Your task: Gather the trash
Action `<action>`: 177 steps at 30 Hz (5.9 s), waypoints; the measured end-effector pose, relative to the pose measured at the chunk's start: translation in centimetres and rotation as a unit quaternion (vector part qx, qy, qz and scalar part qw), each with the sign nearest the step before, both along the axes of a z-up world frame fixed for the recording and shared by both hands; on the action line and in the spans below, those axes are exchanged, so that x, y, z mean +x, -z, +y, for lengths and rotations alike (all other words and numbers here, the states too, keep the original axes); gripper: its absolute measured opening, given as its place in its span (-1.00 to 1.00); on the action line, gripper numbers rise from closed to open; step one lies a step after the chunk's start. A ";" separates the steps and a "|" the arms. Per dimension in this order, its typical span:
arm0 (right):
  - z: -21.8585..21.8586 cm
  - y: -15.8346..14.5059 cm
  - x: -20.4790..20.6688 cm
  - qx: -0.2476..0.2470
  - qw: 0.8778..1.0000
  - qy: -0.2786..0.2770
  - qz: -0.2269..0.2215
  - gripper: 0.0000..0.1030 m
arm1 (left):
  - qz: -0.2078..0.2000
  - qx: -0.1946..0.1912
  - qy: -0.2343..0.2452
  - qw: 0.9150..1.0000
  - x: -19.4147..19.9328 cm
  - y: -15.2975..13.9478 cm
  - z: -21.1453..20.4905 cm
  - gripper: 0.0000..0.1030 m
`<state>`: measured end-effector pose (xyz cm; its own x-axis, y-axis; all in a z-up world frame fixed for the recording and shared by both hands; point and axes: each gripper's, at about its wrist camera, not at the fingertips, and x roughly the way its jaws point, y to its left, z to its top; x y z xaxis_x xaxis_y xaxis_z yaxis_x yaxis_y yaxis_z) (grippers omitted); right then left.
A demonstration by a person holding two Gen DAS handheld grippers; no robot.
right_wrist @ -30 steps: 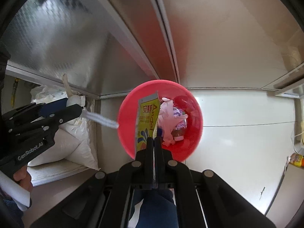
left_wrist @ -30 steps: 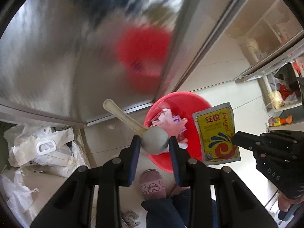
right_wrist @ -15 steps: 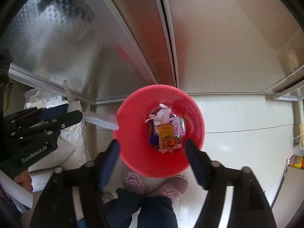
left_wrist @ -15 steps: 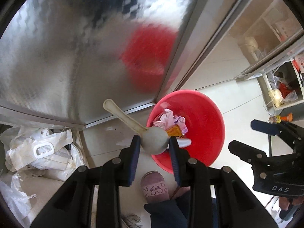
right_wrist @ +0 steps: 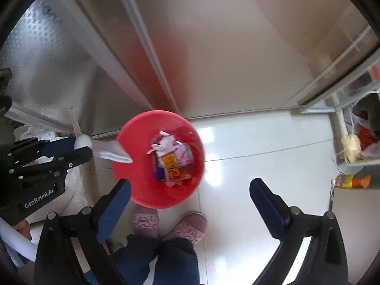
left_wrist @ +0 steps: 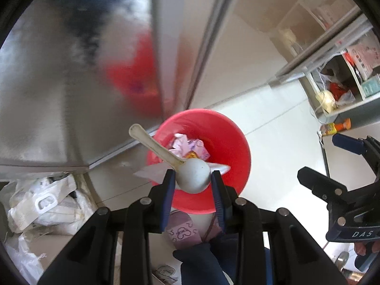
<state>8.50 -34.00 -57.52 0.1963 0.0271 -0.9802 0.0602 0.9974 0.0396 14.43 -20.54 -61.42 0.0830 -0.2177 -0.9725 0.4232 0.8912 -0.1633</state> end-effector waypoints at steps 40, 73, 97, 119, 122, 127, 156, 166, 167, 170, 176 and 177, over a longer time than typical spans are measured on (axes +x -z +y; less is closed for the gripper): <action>-2.0 -4.1 -0.7 0.020 0.999 0.024 -0.010 0.94 | 0.035 -0.004 0.030 0.999 0.9 -3.2 -2.4 0.06; -0.3 -49.0 -8.2 -0.075 0.959 0.071 -0.265 0.94 | -0.247 -0.062 0.034 0.966 -5.3 -49.5 -0.1 0.88; -5.7 -61.3 -24.9 0.010 0.876 -0.145 -0.461 0.99 | -0.454 -0.014 -0.255 0.854 -34.4 -65.8 -0.8 0.99; -3.8 -60.5 -29.9 0.020 0.887 -0.153 -0.435 0.99 | -0.439 -0.010 -0.257 0.861 -39.9 -65.1 -0.1 0.99; -3.7 -60.5 -30.3 0.018 0.886 -0.152 -0.438 0.99 | -0.437 -0.014 -0.258 0.861 -40.0 -65.1 -0.2 0.99; -3.8 -60.3 -30.3 0.017 0.888 -0.152 -0.433 0.99 | -0.442 -0.006 -0.258 0.859 -39.9 -65.1 -0.7 0.99; -4.7 -60.4 -30.8 0.027 0.894 -0.160 -0.418 0.99 | -0.434 -0.010 -0.265 0.861 -40.3 -64.7 -1.9 0.99; -4.6 -60.4 -30.8 0.024 0.897 -0.158 -0.413 0.99 | -0.427 -0.014 -0.263 0.865 -40.2 -64.7 -1.9 0.99; -4.6 -60.4 -30.9 0.022 0.896 -0.157 -0.414 0.99 | -0.427 -0.013 -0.262 0.865 -40.3 -64.6 -1.9 0.99; -4.6 -60.3 -30.9 0.024 0.898 -0.155 -0.412 0.99 | -0.425 -0.010 -0.260 0.867 -40.3 -64.5 -2.1 0.99; -4.4 -60.1 -31.1 0.017 0.899 -0.153 -0.409 0.99 | -0.421 -0.012 -0.262 0.868 -40.4 -64.1 -2.1 0.99; -4.3 -60.1 -31.2 0.016 0.899 -0.154 -0.409 0.99 | -0.420 -0.014 -0.263 0.868 -40.5 -64.1 -2.1 0.99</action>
<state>-22.66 -38.34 2.58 0.8301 0.2284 -0.5086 -0.2800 0.9596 -0.0261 -26.02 -22.62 2.68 0.8560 0.0423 -0.5152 -0.0603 0.9980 -0.0182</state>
